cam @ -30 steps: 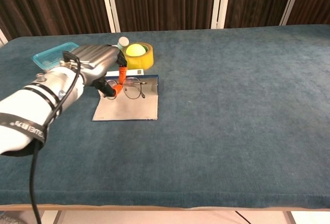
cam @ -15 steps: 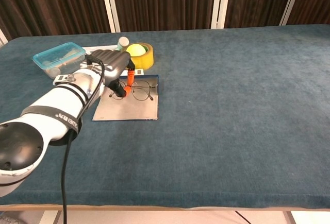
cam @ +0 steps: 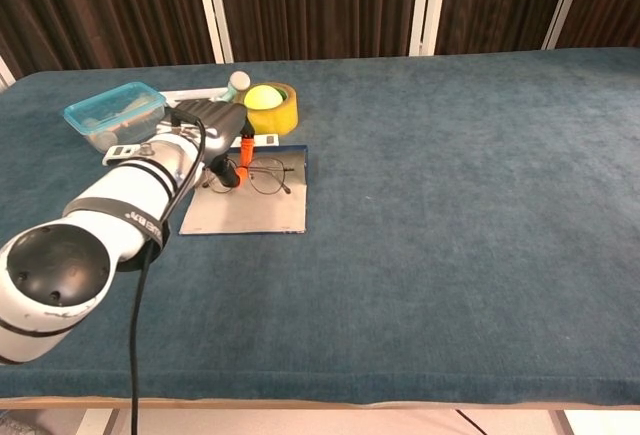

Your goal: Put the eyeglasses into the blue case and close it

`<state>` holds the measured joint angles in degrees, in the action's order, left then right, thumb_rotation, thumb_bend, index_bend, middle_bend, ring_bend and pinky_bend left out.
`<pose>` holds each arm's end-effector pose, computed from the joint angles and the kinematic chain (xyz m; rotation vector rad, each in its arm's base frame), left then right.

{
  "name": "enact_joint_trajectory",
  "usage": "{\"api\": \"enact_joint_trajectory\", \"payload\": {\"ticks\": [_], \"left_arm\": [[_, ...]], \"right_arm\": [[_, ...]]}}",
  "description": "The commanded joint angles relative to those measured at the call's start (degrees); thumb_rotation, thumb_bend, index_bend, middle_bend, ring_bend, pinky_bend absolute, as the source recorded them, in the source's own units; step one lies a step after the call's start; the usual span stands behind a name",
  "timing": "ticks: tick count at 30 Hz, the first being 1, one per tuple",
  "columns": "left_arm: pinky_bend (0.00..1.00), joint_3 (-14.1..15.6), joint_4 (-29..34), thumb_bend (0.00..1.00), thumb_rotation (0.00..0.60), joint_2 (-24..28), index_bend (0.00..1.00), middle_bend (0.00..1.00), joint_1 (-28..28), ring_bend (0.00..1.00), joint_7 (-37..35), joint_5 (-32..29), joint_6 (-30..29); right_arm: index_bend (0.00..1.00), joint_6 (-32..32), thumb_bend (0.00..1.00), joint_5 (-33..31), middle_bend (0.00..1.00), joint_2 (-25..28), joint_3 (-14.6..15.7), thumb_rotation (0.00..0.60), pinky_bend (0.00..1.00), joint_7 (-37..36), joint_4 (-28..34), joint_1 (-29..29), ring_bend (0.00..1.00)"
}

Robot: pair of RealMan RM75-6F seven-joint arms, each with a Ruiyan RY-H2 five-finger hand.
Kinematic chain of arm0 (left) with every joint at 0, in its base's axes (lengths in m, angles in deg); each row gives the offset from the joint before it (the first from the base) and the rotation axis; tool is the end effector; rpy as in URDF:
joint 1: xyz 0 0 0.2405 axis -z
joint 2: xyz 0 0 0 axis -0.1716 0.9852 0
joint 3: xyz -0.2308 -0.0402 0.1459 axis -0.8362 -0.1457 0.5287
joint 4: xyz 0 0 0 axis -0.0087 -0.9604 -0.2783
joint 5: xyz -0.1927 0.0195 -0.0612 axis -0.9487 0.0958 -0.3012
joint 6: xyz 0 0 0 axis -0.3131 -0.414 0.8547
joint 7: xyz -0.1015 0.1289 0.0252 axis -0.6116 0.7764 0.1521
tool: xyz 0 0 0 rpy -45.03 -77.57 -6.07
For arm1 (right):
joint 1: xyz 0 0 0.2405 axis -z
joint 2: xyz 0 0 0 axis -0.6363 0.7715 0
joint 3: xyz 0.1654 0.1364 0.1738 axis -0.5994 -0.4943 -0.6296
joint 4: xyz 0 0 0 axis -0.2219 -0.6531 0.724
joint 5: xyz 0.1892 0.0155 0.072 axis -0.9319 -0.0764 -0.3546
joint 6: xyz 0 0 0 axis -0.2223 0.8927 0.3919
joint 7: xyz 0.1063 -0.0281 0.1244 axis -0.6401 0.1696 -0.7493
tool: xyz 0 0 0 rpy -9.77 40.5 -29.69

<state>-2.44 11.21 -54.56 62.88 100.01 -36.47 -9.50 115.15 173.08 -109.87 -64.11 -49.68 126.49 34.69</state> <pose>-0.1062 0.4224 -0.0900 -1.6491 -0.7881 -0.6948 -0.3203 -0.1726 0.1683 1.6618 -0.8992 0.8353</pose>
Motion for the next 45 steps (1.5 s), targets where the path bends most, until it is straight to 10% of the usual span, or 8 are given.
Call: {"api": "enact_joint_trajectory", "payload": {"ticks": [1, 24, 45], "left_arm": [[0.15, -0.52, -1.97, 0.59, 0.600, -0.75, 0.78, 0.22, 0.83, 0.12, 0.25, -1.15, 0.69], [0.16, -1.74, -11.67, 0.56, 0.600, -4.13, 0.78, 0.24, 3.20, 0.15, -3.65, -1.06, 2.01], [0.20, -0.29, -14.88, 0.38, 0.600, -4.42, 0.49, 0.22, 2.40, 0.16, -10.29, 5.45, 1.53]], "right_arm": [[0.00, -0.10, 0.23, 0.01, 0.00, 0.08, 0.01, 0.600, 0.00, -0.08, 0.02, -0.05, 0.00], [0.00, 0.07, 0.23, 0.16, 0.00, 0.66, 0.06, 0.600, 0.00, -1.19, -0.08, 0.01, 0.00], [0.00, 0.12, 0.23, 0.21, 0.00, 0.77, 0.10, 0.600, 0.00, -1.08, 0.04, 0.13, 0.00]]}}
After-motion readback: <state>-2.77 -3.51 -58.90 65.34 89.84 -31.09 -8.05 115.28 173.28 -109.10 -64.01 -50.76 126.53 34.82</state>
